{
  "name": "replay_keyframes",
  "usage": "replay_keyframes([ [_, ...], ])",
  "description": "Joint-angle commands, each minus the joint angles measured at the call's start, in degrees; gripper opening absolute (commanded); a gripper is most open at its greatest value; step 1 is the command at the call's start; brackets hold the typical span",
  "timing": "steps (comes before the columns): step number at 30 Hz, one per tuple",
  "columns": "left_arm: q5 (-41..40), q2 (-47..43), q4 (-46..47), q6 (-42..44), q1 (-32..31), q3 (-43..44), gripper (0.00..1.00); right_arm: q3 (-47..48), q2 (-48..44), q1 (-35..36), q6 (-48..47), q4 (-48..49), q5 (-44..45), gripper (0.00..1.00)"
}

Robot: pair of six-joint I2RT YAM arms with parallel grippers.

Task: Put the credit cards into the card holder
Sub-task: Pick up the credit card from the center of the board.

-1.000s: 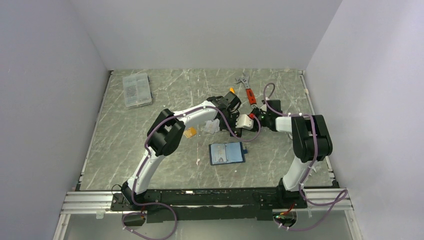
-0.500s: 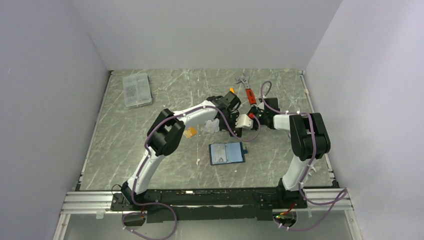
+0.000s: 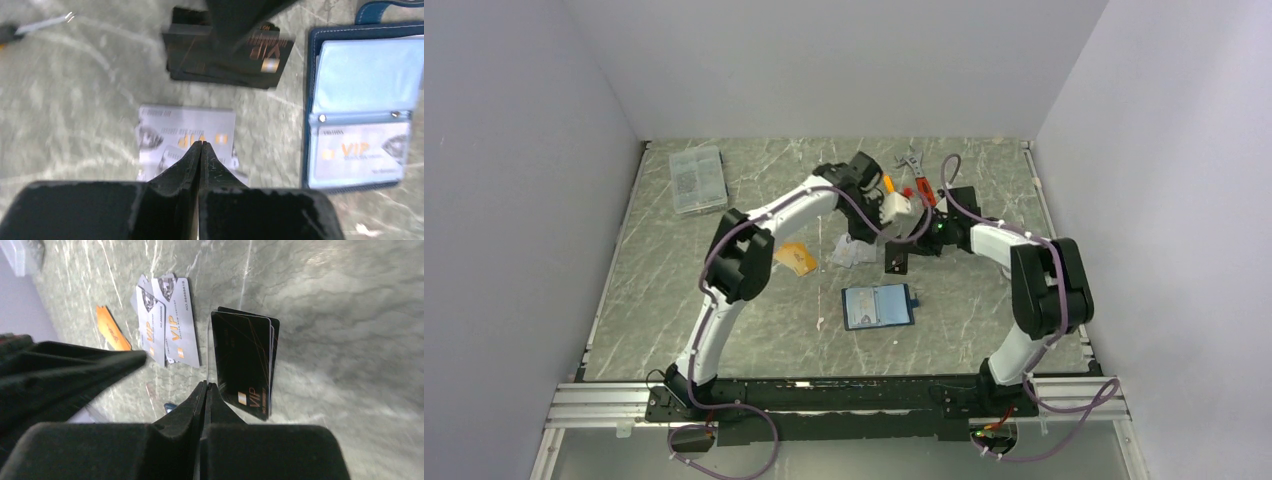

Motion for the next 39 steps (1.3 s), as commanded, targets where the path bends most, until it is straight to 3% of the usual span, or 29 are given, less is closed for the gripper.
replay_keyframes([
  [1, 10.6, -9.2, -4.9, -6.5, 6.7, 2.4, 0.07, 4.3, -8.3, 0.3, -5.5, -11.2, 12.3, 0.00],
  [6, 15.8, -16.6, -2.8, -9.7, 11.6, -6.1, 0.06, 6.5, -12.2, 2.1, -8.1, -17.8, 20.5, 0.00],
  [14, 18.0, -22.5, -0.8, -11.2, 12.7, -16.5, 0.03, 7.5, -13.7, 11.9, -9.9, -26.2, 38.7, 0.00],
  [26, 19.5, -25.1, 0.6, -12.4, 12.7, -19.9, 0.02, 5.3, -13.8, 15.4, -10.0, -27.9, 45.9, 0.00],
  [39, 20.3, -24.4, 0.6, -12.4, 12.7, -19.7, 0.01, 3.9, -9.9, 15.7, -10.5, -24.8, 44.7, 0.00],
])
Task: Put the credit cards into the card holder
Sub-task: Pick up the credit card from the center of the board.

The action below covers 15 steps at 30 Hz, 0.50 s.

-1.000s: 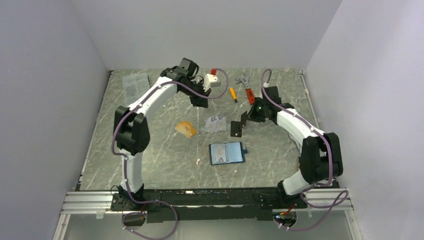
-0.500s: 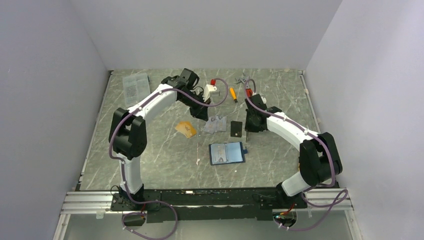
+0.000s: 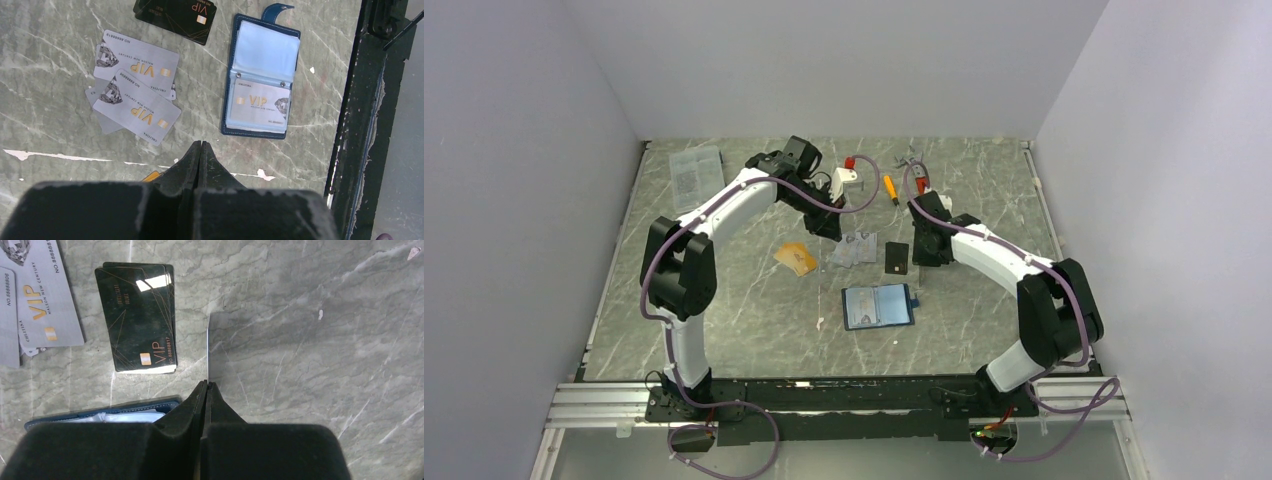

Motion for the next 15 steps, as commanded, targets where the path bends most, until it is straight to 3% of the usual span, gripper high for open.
replay_keyframes([
  [1, 2.9, -2.7, 1.1, -0.4, 0.0, 0.2, 0.00, -0.8, 0.8, 0.1, -0.8, 1.7, 0.4, 0.00],
  [15, 3.3, -2.8, 1.4, -0.6, 0.0, 0.1, 0.00, -0.4, 2.4, 0.1, 0.2, -1.2, 2.4, 0.00],
])
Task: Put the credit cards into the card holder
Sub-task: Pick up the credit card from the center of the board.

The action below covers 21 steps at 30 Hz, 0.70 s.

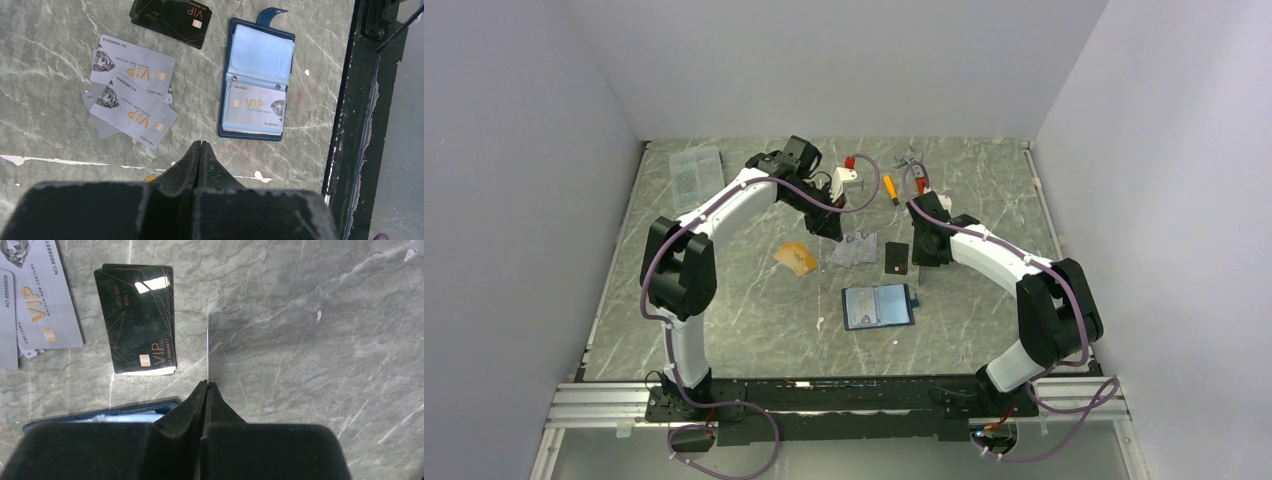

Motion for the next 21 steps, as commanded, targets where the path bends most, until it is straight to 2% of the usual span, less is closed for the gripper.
replay_keyframes([
  [1, 2.2, -2.8, 1.1, -0.4, 0.1, 0.1, 0.00, -0.1, 1.8, 0.0, 0.3, -2.0, 2.0, 0.00],
  [10, 3.0, -2.7, 0.7, -0.9, 0.0, 0.4, 0.00, 0.8, 3.8, 0.0, 0.2, -3.0, 1.0, 0.03],
  [11, 3.1, -2.8, 0.6, -0.8, 0.0, 0.4, 0.00, 1.0, 4.1, 0.0, 0.3, -3.2, 1.1, 0.00],
  [15, 4.6, -3.0, 0.7, -2.3, 0.0, 0.2, 0.00, 1.2, 2.4, -0.1, 0.9, -3.1, 1.6, 0.00],
  [16, 5.8, -3.0, 0.6, -3.2, 0.0, 0.4, 0.04, 1.5, 1.1, -0.1, 0.8, -2.8, 1.0, 0.00],
  [19, 11.7, -2.5, 0.7, -7.8, 0.2, 1.1, 0.30, 2.5, -4.0, -0.4, 0.3, -0.8, -3.2, 0.00],
  [21, 15.9, -2.5, 1.8, -11.9, 0.2, 0.9, 0.42, 3.4, -8.2, -0.7, 0.2, 0.9, -7.3, 0.00],
])
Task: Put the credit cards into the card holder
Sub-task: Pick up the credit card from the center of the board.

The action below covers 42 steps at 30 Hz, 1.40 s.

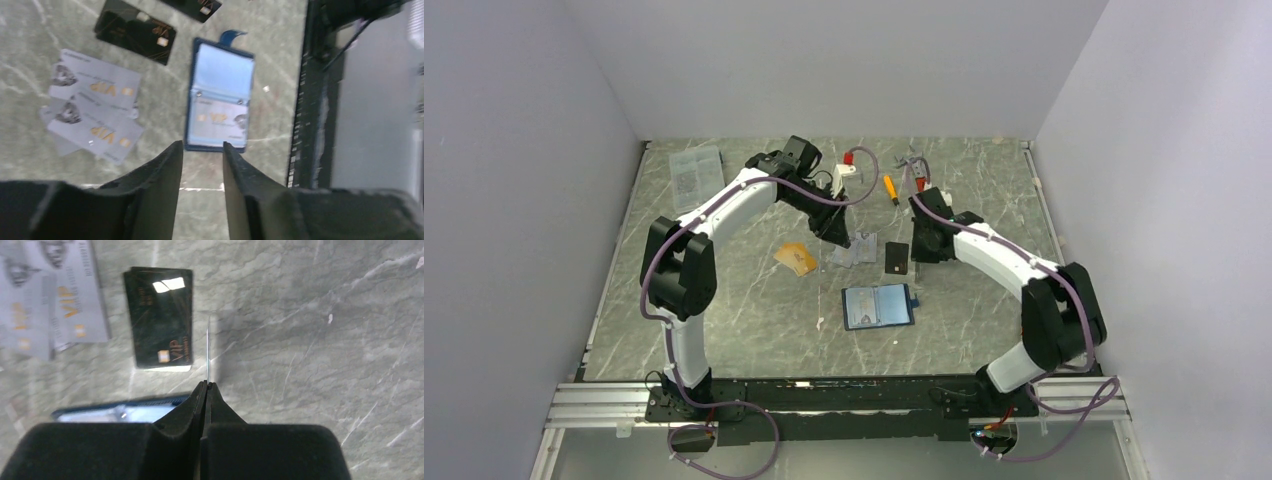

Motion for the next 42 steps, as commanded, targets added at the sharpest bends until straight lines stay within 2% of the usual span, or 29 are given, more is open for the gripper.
replay_keyframes([
  [1, 12.6, -2.6, 2.8, -9.5, 0.1, 0.4, 0.44, 2.4, -9.6, -0.7, 0.2, 2.6, -7.7, 0.00],
  [4, 18.4, -3.2, 8.1, -18.2, 0.7, -1.5, 0.47, 3.4, -13.7, -0.9, 0.7, 5.9, -13.8, 0.00],
  [6, 21.6, -4.5, 15.0, -27.0, 1.2, -4.3, 0.49, 4.3, -15.6, -1.0, 1.1, 7.0, -17.5, 0.00],
  [8, 24.3, -6.6, 28.8, -38.5, 2.0, -9.0, 0.52, 4.0, -18.2, -1.1, 2.3, 9.8, -22.0, 0.00],
  [12, 28.0, -10.4, 63.2, -65.8, 2.5, -20.5, 0.64, 0.2, -24.4, -1.2, 6.5, 19.2, -29.0, 0.00],
  [13, 28.1, -10.8, 71.1, -72.0, 2.5, -23.6, 0.78, -0.7, -25.4, -1.2, 7.5, 21.4, -30.5, 0.00],
  [14, 27.9, -10.9, 77.9, -77.1, 2.5, -25.1, 0.88, -1.3, -26.0, -1.2, 8.3, 23.1, -31.9, 0.00],
  [15, 28.1, -10.8, 83.4, -80.9, 2.7, -26.0, 0.91, -1.7, -26.2, -1.2, 9.0, 24.3, -33.6, 0.00],
  [18, 28.5, -9.3, 99.0, -92.9, 2.5, -27.6, 0.88, -2.7, -26.5, -1.2, 11.1, 27.7, -37.8, 0.00],
  [22, 27.8, -8.7, 106.1, -98.9, 2.6, -28.4, 0.85, -3.7, -26.5, -1.3, 13.3, 30.2, -40.8, 0.00],
  [25, 27.3, -9.1, 107.1, -98.7, 2.7, -28.4, 0.78, -4.4, -26.4, -1.2, 14.8, 33.0, -42.0, 0.00],
  [30, 26.8, -9.2, 110.3, -100.8, 2.7, -29.3, 0.59, -4.9, -26.6, -1.3, 16.1, 34.8, -42.1, 0.00],
  [36, 27.2, -9.7, 110.7, -101.0, 2.8, -28.7, 0.23, -6.8, -26.6, -1.2, 17.8, 38.0, -42.9, 0.00],
  [38, 27.5, -9.9, 110.1, -100.8, 2.8, -28.2, 0.05, -7.2, -26.4, -1.2, 18.1, 39.2, -44.1, 0.00],
  [39, 27.7, -9.9, 109.5, -100.5, 2.9, -28.1, 0.00, -7.2, -26.3, -1.2, 17.8, 39.3, -44.8, 0.01],
  [42, 27.5, -10.8, 108.3, -99.8, 3.3, -28.6, 0.00, -5.4, -25.4, -1.6, 16.2, 37.9, -48.8, 0.22],
])
